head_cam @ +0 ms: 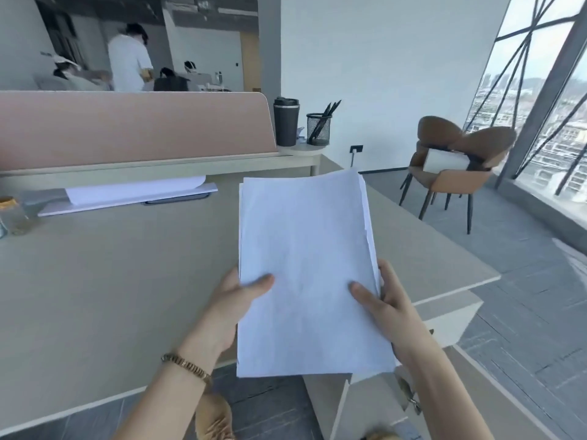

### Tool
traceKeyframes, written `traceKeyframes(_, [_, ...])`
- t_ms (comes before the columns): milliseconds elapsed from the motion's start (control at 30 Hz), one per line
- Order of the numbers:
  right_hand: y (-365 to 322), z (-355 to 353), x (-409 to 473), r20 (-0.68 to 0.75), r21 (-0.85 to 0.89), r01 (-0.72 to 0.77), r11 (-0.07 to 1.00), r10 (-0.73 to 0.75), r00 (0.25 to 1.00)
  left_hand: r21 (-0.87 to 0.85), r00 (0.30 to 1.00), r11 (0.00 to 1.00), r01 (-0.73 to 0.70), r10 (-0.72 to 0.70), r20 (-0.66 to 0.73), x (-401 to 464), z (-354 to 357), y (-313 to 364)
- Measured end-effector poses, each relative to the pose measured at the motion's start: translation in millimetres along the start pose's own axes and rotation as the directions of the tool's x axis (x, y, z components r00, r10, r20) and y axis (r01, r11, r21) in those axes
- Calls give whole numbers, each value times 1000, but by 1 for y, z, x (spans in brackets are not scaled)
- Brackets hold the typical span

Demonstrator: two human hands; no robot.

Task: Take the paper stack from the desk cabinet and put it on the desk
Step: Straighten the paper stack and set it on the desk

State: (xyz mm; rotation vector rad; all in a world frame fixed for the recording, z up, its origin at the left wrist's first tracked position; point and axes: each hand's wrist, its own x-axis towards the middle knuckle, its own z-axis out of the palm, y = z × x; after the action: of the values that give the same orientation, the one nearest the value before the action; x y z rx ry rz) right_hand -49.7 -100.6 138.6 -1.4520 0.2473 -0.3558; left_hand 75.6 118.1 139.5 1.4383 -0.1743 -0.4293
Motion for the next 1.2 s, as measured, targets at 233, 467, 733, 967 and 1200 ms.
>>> traceKeyframes(233, [-19, 24, 53, -47, -190, 127, 974, -138, 989, 26, 987, 989, -149, 150, -62, 27, -13, 25])
traceKeyframes(467, [-35, 49, 92, -29, -319, 148, 936, -165, 986, 113, 963, 966, -233, 245, -110, 46, -19, 45])
traceKeyframes(733, [-54, 60, 109, -22, -172, 282, 944, -290, 957, 126, 962, 960, -251, 262, -78, 49, -30, 53])
traceKeyframes(967, [-88, 65, 120, -70, -181, 443, 878, -461, 885, 42, 892, 901, -432, 434, -129, 58, -15, 80])
traceKeyframes(1200, [-87, 64, 118, -43, -134, 457, 879, -466, 884, 44, 890, 908, -416, 417, -186, 57, -10, 50])
